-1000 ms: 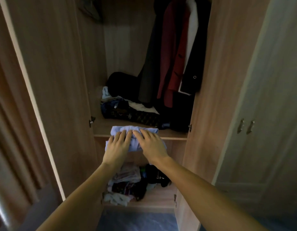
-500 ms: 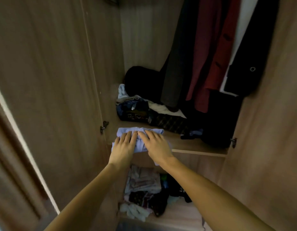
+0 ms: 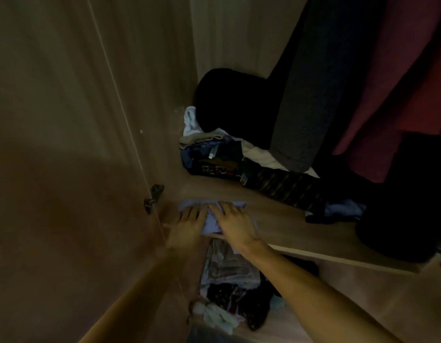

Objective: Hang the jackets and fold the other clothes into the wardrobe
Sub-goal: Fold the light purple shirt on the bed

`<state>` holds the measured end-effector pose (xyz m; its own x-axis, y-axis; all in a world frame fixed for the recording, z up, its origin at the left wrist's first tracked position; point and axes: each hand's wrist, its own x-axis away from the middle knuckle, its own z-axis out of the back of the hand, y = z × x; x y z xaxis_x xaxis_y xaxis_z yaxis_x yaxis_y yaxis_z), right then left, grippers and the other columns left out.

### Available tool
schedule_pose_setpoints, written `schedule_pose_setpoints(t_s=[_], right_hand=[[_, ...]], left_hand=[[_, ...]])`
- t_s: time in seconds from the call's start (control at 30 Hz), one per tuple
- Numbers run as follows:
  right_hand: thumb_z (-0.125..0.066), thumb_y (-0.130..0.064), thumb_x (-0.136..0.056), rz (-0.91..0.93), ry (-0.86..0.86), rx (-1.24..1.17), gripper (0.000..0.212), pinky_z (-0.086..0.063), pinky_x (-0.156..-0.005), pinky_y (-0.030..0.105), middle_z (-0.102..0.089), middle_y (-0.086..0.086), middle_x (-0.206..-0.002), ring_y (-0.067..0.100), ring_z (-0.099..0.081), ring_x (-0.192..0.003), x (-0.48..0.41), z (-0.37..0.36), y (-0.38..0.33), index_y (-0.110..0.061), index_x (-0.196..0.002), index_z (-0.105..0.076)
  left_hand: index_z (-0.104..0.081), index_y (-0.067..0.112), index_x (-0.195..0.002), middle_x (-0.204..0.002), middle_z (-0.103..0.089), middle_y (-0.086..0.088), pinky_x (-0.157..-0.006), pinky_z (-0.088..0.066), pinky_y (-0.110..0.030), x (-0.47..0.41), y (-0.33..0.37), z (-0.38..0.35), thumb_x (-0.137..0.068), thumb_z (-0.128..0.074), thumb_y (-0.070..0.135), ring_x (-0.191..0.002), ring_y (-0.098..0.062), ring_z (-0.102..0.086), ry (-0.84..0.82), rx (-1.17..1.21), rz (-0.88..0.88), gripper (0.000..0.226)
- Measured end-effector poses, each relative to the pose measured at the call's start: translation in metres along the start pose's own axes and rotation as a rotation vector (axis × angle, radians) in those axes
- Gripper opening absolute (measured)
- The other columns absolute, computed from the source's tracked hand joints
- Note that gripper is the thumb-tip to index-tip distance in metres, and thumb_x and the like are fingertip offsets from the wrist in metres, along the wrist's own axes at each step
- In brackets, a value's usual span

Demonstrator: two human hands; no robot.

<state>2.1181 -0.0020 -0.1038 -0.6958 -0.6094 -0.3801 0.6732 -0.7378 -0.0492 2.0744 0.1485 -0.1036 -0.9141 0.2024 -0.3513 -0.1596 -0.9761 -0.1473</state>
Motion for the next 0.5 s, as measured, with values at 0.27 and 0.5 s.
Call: schedule_pose_setpoints(t_s=[0.27,0.5], right_hand=[[-0.088,-0.043,-0.048,-0.139,-0.082,0.09,0.075,-0.052,-0.085,0.046,-0.067,0.014,-0.115,0.033,-0.066,-0.1,-0.073,-0.087,0.021,-0.016,-0.116,-0.068],[0.019,-0.081,-0.066,-0.173,-0.518,-0.2,0.112,0.0,-0.115,0.051,0.0,0.022,-0.156,0.037,-0.005,-0.144,-0.031,-0.139,0.026,-0.014,-0.151,-0.008]], left_hand=[[-0.073,0.011,-0.102,-0.095,-0.071,-0.016,-0.064,-0.056,-0.04,-0.057,-0.057,-0.081,-0.071,-0.046,0.02,-0.082,-0.032,-0.069,-0.186,-0.059,0.144,0.042],[-0.042,0.015,-0.129,-0.111,-0.066,-0.018,-0.073,-0.053,-0.052,-0.017,-0.05,-0.158,-0.075,-0.038,0.047,-0.097,-0.033,-0.066,-0.496,0.251,0.21,0.063]])
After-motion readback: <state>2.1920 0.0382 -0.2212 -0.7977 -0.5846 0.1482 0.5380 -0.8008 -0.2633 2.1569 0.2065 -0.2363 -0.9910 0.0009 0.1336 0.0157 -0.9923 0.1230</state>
